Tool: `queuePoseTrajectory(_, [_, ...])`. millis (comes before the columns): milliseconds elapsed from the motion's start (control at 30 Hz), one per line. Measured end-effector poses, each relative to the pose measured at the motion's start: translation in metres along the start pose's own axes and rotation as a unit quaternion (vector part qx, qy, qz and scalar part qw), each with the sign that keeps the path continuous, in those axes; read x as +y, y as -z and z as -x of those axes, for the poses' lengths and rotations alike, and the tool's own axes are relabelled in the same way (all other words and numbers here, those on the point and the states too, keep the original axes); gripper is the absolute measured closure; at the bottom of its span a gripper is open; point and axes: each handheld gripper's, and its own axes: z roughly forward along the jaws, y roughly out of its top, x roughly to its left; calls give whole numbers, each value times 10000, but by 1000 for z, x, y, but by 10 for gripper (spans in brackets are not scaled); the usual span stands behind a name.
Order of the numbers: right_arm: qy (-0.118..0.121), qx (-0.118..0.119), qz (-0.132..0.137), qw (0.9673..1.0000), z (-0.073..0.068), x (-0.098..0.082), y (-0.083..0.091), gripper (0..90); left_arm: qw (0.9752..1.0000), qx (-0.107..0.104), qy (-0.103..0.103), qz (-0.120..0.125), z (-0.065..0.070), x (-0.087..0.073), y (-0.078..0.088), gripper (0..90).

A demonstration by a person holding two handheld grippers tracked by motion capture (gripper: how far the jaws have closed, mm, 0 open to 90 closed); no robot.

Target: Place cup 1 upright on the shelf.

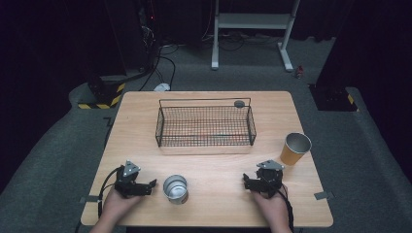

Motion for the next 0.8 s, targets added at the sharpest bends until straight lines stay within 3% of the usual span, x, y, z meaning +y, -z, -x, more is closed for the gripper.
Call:
queuePoseTrajectory(567, [8,47,10,10000,1,0,0,95,10000,19,4,15,0,0,1,40])
queuePoseTrajectory(800, [8,45,8,10000,1,0,0,94,9999,117,103,-5,1,0,1,45])
